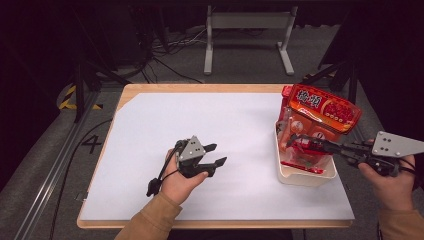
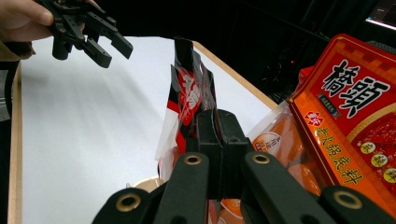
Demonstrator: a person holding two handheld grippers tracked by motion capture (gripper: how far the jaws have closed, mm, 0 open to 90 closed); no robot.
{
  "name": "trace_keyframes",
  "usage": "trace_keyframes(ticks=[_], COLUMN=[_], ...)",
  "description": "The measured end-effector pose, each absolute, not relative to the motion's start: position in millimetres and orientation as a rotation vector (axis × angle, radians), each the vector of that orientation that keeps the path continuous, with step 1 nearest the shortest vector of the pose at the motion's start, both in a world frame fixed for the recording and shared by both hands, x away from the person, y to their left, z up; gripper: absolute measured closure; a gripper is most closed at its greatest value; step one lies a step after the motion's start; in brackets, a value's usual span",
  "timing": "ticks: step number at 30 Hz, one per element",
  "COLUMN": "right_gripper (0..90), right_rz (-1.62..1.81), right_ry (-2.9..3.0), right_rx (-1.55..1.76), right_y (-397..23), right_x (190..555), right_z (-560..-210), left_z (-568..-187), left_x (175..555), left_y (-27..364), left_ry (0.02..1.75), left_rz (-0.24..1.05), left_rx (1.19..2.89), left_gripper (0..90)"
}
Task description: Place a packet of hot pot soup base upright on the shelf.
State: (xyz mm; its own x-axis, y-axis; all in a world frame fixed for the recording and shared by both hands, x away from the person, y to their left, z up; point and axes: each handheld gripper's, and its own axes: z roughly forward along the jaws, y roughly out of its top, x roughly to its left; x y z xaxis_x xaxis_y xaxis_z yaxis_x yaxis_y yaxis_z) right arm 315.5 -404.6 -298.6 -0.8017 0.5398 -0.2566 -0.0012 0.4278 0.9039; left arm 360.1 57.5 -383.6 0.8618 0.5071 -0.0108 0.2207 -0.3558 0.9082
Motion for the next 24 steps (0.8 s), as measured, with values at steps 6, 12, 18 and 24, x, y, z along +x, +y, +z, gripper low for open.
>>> trace_keyframes(ticks=[6,12,18,24], right_gripper=[90.0,89.9,89.9,89.9], right_rz=[1.367,1.378,1.399,1.406], right_ry=[2.172,2.182,2.179,2.222], right_rx=[0.458,0.454,0.437,0.416], right_y=[-407.9,-412.1,-415.9,-413.5], right_x=[313.8,311.8,306.0,303.6], right_z=[-298.8,-300.3,-296.1,-297.5], left_z=[-384.3,-386.7,-386.2,-386.1], left_x=[359.9,359.8,360.0,360.1], left_y=[71.7,75.8,78.8,79.0], left_ry=[0.567,0.580,0.591,0.591], left_rz=[0.341,0.344,0.342,0.341], left_rx=[1.937,1.940,1.929,1.929], left_gripper=[45.3,45.0,45.1,45.1])
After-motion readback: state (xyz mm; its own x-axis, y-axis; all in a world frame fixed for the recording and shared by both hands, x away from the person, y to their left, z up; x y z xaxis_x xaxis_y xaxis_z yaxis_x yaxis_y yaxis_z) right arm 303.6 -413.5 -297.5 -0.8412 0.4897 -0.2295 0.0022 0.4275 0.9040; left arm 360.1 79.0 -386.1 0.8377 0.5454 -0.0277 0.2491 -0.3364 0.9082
